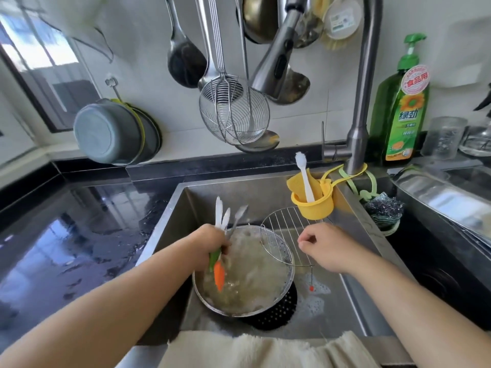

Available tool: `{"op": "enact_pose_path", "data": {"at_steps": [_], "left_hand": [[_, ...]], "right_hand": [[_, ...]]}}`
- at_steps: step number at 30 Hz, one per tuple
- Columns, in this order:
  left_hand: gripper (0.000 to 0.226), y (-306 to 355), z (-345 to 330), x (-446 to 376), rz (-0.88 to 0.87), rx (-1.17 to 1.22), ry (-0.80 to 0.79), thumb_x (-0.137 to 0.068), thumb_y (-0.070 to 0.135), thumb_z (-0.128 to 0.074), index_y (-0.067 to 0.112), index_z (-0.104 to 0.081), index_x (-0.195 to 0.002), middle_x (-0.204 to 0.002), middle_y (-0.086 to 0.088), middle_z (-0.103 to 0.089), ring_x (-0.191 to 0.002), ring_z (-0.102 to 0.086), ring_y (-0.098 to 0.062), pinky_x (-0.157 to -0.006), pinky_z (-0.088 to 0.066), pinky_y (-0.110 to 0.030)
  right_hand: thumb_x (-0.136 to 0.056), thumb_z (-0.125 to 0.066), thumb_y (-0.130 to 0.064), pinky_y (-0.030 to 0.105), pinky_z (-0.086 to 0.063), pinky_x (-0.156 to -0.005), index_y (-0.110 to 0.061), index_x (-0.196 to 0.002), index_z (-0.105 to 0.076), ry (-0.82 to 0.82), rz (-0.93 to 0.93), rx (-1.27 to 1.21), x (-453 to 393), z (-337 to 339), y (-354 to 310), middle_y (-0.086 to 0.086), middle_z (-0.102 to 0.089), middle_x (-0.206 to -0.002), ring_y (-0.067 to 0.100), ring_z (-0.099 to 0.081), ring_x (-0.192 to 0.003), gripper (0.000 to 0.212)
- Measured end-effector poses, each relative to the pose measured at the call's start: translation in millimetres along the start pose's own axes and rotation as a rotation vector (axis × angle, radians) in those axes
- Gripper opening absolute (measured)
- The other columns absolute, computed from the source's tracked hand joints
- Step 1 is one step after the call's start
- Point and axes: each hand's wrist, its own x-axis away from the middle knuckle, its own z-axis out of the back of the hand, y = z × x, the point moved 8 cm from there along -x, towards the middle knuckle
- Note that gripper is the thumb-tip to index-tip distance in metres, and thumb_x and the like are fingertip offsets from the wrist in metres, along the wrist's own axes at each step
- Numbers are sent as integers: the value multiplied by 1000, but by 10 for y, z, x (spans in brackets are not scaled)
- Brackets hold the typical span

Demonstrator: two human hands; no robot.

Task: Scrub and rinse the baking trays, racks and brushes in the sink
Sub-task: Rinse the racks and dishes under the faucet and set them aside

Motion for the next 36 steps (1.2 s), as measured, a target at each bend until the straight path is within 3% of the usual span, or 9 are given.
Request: {"op": "enact_pose_path", "data": {"at_steps": [4, 9, 14, 18, 22, 25, 27, 32, 36], "left_hand": [[21, 138, -146, 282, 80, 408, -80, -106, 8, -55, 9, -57, -85, -58, -3, -43, -45, -40, -12, -40, -39, -21], [29, 167, -317, 365, 72, 717, -79, -108, 20, -52, 12, -52, -81, -59, 0, -40, -42, -36, -13, -38, -38, -20], [31, 139, -381, 337, 72, 693, -82, -110, 16, -48, 10, -51, -80, -57, -5, -48, -54, -45, -22, -56, -43, -32], [19, 182, -391, 352, 52, 645, -101, -109, 13, -51, 9, -52, -90, -65, -7, -51, -54, -47, -20, -56, -44, -32], [10, 183, -339, 324, 23, 644, -106, -106, 17, -58, 9, -55, -101, -63, -5, -53, -46, -47, -16, -44, -43, -27], [15, 213, -306, 292, 19, 669, -96, -107, 18, -55, 8, -54, -96, -61, -6, -51, -48, -46, -18, -48, -42, -27], [18, 236, -291, 289, 20, 667, -93, -107, 19, -53, 8, -55, -93, -60, -6, -51, -51, -45, -19, -51, -41, -28], [12, 229, -320, 313, 46, 621, -123, -106, 11, -46, 8, -52, -97, -62, -7, -48, -52, -45, -20, -50, -44, -28], [13, 214, -268, 275, -14, 519, -84, -108, 6, -46, 6, -52, -96, -63, -8, -52, -51, -50, -22, -54, -49, -33]], "right_hand": [[-102, -54, -26, 34, -54, -86, -24, -104, -71, -17, -11, 6, 51, 0, -41, -10, -69, -100, 11, -62, -94, 17], [-101, -55, -26, 37, -56, -85, -20, -101, -71, -9, -40, -9, 57, 12, 14, -3, -71, -96, 20, -66, -93, 17], [-100, -55, -27, 47, -61, -82, -31, -125, -59, 205, -130, -205, -35, 256, 52, 0, -70, -111, 22, -69, -87, 26], [-100, -52, -8, 32, -55, -54, -12, -120, -49, 248, -253, -364, -590, 909, -128, 17, -69, -101, 24, -64, -64, 20], [-104, -52, -17, 27, -58, -57, 0, -121, -55, 256, -398, -277, -1008, 1385, -161, 16, -72, -95, 21, -70, -72, 24], [-105, -52, -21, 20, -50, -43, 1, -124, -54, 195, -484, -261, -1182, 1351, -128, 14, -73, -100, 15, -64, -61, 30], [-104, -53, -21, 20, -51, -55, 2, -125, -55, 201, -506, -202, -1249, 1315, -132, 14, -74, -94, 13, -60, -57, 32], [-103, -55, -18, 26, -53, -54, 0, -128, -53, 127, -362, -181, -1052, 1201, -362, 15, -72, -91, 18, -64, -64, 31], [-105, -53, -30, 30, -62, -68, -13, -127, -60, 535, -37, -586, -618, 1648, -768, 8, -69, -100, 20, -71, -82, 29]]}}
